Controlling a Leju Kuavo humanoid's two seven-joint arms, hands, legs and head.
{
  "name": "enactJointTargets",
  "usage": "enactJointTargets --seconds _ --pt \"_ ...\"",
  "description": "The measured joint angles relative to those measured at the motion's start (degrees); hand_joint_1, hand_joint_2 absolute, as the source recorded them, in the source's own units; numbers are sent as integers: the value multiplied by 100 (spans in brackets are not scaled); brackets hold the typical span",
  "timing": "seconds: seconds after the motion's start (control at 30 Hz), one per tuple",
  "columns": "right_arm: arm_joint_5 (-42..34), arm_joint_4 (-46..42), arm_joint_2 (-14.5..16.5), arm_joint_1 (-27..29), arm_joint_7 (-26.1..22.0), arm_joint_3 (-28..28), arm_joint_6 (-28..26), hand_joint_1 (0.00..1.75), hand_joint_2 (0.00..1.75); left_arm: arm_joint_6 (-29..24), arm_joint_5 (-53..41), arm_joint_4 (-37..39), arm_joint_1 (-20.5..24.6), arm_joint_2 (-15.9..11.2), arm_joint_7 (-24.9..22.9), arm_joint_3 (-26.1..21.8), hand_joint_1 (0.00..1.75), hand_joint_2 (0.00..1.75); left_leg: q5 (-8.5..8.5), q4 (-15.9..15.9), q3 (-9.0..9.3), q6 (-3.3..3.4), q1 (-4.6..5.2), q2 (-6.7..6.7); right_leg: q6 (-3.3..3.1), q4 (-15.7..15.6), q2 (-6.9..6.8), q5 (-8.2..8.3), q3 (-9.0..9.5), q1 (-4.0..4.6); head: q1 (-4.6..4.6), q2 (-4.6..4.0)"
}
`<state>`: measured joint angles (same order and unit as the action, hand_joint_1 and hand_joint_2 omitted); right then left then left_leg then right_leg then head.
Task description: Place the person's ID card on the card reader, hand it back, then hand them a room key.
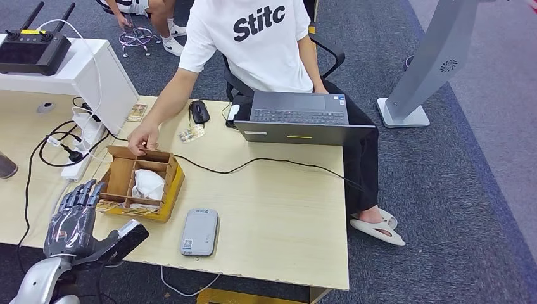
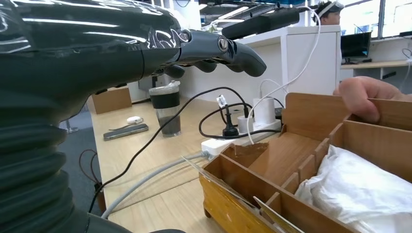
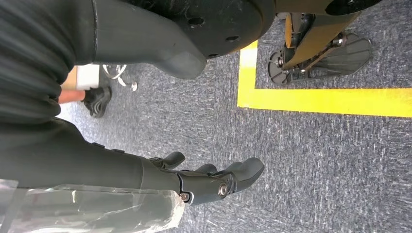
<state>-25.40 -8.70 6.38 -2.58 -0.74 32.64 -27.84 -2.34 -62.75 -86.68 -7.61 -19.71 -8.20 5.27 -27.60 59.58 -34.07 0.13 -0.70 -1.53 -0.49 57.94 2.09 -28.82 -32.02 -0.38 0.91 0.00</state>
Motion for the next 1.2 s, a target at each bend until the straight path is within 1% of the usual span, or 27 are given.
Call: enactJointTargets --seconds 0.13,0.27,0.57,0.83,1.07,1.1,1.13,1.2 --pt "54 3 -6 -3 39 81 22 0 175 -193 -198 300 50 71 179 -150 0 175 0 0 0 0 0 0 0 0 0 0 0 0 2 0" --pt "114 3 -13 -7 55 153 83 0 175 -347 -208 671 149 136 490 -262 0 175 0 0 1 0 -1 -1 0 0 -1 0 0 0 1 0" --pt "214 3 -32 -32 56 321 103 0 175 -465 -163 1300 467 300 1103 -307 0 175 0 1 1 0 0 -3 0 0 -2 0 0 0 1 0" --pt "259 3 -50 -40 81 387 102 0 175 -527 -233 1597 679 432 1223 -293 0 175 0 1 1 0 0 -2 0 0 -1 0 0 0 1 0" --pt "266 3 -58 -41 89 426 105 0 175 -529 -236 1666 719 492 1231 -277 0 175 0 1 1 0 0 -2 0 0 -1 0 -1 0 1 0" --pt "270 3 -59 -41 89 435 106 0 175 -529 -236 1673 719 493 1231 -276 10 175 0 1 1 0 0 -2 0 0 -1 0 -1 0 1 0" --pt "274 3 -59 -41 89 444 108 0 175 -529 -236 1680 719 494 1231 -275 38 175 0 1 1 0 0 -2 0 0 -1 0 -1 0 1 0" --pt "284 3 -59 -41 88 459 119 0 175 -529 -236 1689 719 494 1231 -272 111 175 0 1 1 0 0 -2 0 0 -1 0 -1 0 1 0"
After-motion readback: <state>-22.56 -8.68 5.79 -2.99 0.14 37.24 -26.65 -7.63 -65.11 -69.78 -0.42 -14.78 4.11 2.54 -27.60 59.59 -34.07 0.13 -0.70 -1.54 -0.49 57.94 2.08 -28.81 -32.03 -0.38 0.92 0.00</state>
